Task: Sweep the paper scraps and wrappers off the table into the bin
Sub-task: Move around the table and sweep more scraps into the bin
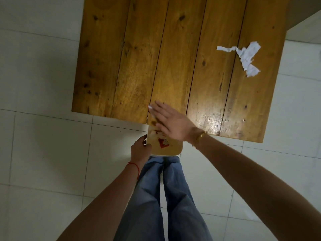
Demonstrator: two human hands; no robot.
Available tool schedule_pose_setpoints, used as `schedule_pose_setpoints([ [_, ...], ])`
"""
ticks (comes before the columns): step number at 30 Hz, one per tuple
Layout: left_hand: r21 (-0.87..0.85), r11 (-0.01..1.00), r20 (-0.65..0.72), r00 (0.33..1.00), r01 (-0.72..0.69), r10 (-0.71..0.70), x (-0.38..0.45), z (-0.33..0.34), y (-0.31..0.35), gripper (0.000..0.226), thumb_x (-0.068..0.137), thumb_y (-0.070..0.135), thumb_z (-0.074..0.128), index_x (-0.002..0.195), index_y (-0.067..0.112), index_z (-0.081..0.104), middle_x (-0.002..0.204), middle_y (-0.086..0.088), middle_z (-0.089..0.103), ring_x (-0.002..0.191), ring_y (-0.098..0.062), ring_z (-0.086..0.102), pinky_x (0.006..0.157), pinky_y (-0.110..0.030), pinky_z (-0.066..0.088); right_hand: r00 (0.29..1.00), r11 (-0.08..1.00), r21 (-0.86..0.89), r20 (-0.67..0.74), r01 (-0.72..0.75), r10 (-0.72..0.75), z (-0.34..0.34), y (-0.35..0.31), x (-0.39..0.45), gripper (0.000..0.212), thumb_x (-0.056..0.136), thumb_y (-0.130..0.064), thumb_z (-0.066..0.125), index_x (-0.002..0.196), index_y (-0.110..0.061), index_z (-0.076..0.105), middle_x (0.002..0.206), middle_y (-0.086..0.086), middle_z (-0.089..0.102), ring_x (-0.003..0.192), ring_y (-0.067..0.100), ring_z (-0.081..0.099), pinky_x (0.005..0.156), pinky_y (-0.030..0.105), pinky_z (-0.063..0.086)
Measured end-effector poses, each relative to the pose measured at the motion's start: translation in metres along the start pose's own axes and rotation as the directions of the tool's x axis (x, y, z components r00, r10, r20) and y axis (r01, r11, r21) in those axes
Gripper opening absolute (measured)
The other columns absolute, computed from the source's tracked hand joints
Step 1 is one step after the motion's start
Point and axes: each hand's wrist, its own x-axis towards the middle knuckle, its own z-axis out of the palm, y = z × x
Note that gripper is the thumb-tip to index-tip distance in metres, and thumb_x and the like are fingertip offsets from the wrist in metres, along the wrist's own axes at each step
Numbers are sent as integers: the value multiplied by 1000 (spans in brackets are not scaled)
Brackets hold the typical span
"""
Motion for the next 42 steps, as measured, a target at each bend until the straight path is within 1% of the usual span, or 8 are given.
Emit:
schedule_pose_setpoints([
  [6,-17,1000,-35,999,1,-2,-17,2,-11,43,83,8,46,123,16,60,110,-6,68,81,-11,53,67,-14,38,1000,993,118,-10,28,-27,50,-42,-63,52,102,-32,31,150,-13,23,160,6,17,149,16,1,121,31,1],
  [13,-15,1000,-38,999,2,-2,-50,-6,-16,44,83,8,47,125,17,59,110,-6,66,85,-14,53,71,-20,39,961,944,249,-119,-216,251,40,-67,-94,55,101,-33,31,151,-12,22,158,8,24,148,22,11,121,37,10],
  [18,25,997,-19,997,-73,74,-85,-27,-9,42,82,8,47,121,16,61,107,-5,66,81,-14,55,68,-20,42,853,859,321,-214,-400,477,15,-84,-123,53,98,-29,41,147,-13,29,154,8,32,144,25,23,119,37,19],
  [22,91,984,-17,987,-155,157,-115,-45,3,41,79,9,46,114,18,65,99,0,67,77,-12,56,66,-19,41,769,792,386,-257,-473,585,-2,-102,-149,49,100,-27,42,145,-12,35,152,8,36,143,23,25,115,26,13],
  [26,162,958,-8,971,-237,241,-141,-59,18,38,78,10,48,110,19,67,88,4,65,73,-12,58,55,-14,39,696,735,442,-287,-513,658,-21,-123,-172,48,101,-32,40,145,-14,36,151,6,37,142,22,29,113,26,16],
  [29,187,938,-10,954,-292,298,-157,-65,29,34,79,10,48,106,18,68,90,1,68,75,-16,59,61,-20,42,647,696,491,-304,-523,700,-35,-137,-187,47,101,-34,40,143,-15,38,150,5,39,139,21,34,114,32,26],
  [36,246,895,57,927,-372,370,-194,-58,59,30,80,11,48,101,16,70,84,2,62,72,-16,55,52,-18,37,492,597,569,-348,-565,798,-59,-158,-231,48,100,-36,39,144,-16,37,150,5,39,137,22,37,113,35,31],
  [42,286,847,186,893,-447,409,-226,-28,91,26,82,12,48,97,17,69,89,-2,66,81,-22,60,64,-26,42,342,482,646,-340,-592,876,-62,-162,-284,47,100,-37,40,143,-19,38,148,3,41,133,19,41,110,30,31],
])
